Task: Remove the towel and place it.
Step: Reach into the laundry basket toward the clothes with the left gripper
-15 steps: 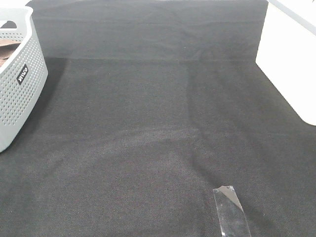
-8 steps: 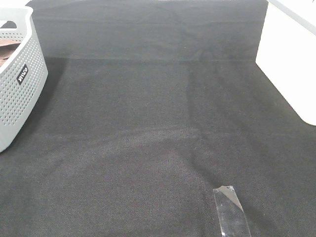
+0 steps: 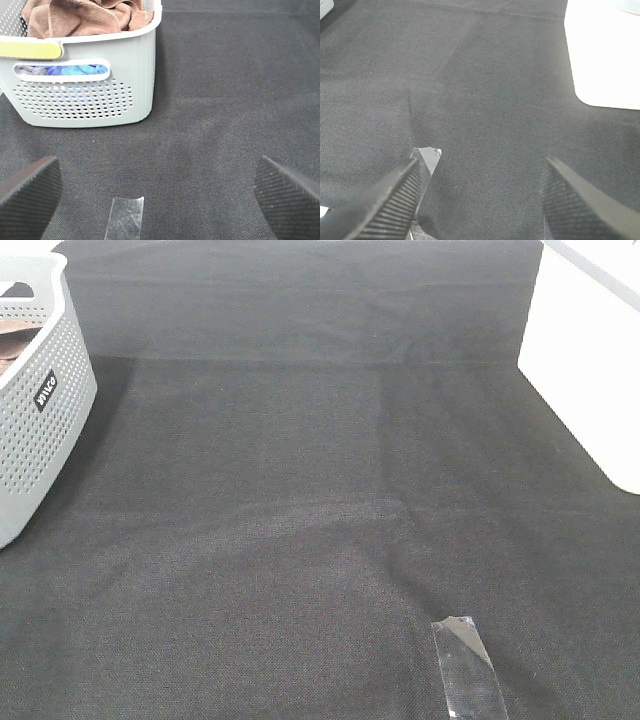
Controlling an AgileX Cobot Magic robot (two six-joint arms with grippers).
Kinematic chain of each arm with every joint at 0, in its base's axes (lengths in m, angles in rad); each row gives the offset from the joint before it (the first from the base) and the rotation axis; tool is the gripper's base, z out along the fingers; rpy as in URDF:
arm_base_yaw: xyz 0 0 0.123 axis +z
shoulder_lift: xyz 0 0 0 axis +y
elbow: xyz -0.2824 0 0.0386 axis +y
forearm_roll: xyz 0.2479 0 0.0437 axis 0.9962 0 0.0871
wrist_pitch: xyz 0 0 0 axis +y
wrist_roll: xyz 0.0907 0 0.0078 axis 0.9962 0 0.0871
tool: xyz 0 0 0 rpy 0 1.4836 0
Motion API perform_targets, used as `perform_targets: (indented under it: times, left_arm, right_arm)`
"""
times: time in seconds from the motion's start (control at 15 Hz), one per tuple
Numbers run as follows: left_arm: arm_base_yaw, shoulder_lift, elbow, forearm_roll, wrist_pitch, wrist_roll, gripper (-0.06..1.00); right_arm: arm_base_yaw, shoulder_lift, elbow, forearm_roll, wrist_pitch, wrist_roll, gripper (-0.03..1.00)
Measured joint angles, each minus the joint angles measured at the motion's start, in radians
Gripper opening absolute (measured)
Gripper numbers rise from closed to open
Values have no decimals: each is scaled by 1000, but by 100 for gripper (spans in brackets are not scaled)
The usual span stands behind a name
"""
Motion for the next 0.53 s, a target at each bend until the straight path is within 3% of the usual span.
perform_targets:
  times: [0.53]
  left_arm:
    - [0, 0, 0, -4, 0, 9, 99]
  right_arm:
    - [0, 0, 0, 0, 0, 0, 65]
